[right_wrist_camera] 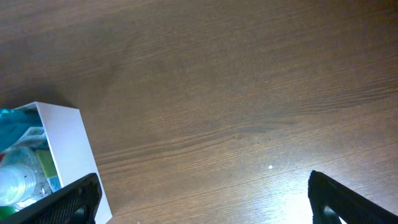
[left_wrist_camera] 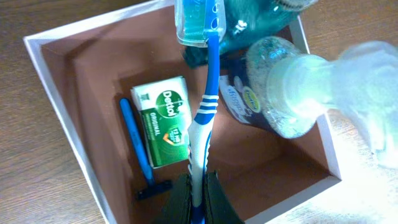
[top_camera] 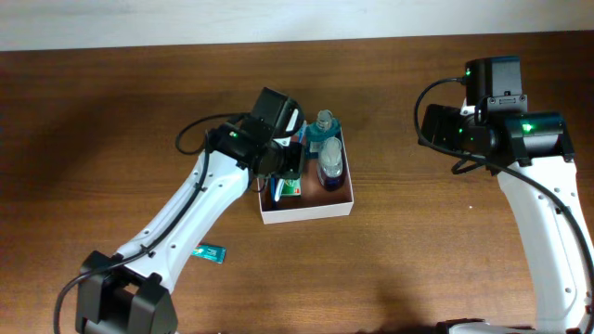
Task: Pack container
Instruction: 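Lift the toothbrush and carry it right into the box, then lower the toothbrush beside the Dettol bar and open the left gripper, then raise the left gripper out of the box toward the toothpaste, then lower the left gripper and close it on the Colgate toothpaste tube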
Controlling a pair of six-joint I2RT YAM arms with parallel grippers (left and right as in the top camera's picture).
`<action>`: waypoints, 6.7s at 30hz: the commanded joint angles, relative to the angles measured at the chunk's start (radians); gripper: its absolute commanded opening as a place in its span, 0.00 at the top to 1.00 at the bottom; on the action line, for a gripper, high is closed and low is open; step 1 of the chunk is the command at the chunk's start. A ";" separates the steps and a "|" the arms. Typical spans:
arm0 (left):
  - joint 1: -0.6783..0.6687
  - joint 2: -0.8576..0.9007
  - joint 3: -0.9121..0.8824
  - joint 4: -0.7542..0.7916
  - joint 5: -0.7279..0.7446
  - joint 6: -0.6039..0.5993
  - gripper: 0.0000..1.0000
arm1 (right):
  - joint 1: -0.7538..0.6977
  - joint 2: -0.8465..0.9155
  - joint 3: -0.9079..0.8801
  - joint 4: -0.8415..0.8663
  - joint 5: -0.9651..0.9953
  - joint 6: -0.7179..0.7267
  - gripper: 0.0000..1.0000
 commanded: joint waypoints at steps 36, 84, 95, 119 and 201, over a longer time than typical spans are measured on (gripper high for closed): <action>-0.018 -0.025 -0.169 0.195 -0.149 -0.372 0.95 | -0.004 0.006 0.000 0.000 0.009 0.004 0.02; -0.090 0.117 -0.196 0.298 -0.146 -0.395 0.96 | -0.004 0.006 0.000 0.000 0.009 0.003 0.02; -0.090 0.109 -0.196 0.285 -0.119 -0.395 0.96 | -0.004 0.006 0.000 0.000 0.009 0.004 0.02; -0.087 0.018 -0.161 0.268 -0.136 -0.342 0.82 | -0.004 0.006 0.000 0.000 0.009 0.004 0.01; 0.271 -0.238 -0.732 0.074 -0.329 -0.907 0.29 | -0.004 0.006 0.000 0.000 0.009 0.003 0.02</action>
